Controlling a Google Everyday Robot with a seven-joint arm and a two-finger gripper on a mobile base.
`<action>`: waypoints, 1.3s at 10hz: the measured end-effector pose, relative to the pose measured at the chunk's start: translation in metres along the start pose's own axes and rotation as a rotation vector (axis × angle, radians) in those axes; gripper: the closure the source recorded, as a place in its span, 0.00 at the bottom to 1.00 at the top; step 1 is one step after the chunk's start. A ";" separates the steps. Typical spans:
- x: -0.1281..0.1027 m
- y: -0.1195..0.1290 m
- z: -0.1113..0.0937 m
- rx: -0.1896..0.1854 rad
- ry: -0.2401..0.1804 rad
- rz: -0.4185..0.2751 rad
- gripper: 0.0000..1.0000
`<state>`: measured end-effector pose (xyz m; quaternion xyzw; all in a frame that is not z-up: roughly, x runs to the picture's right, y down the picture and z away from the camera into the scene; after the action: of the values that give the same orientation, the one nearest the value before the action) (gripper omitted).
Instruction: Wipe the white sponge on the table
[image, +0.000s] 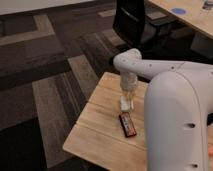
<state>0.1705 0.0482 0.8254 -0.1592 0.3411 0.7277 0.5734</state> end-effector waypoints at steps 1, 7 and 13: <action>-0.002 -0.014 0.006 0.002 0.002 0.043 1.00; 0.033 -0.066 0.039 -0.001 0.068 0.241 1.00; 0.040 -0.058 0.041 -0.013 0.073 0.255 1.00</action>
<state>0.2203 0.1120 0.8115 -0.1446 0.3743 0.7907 0.4623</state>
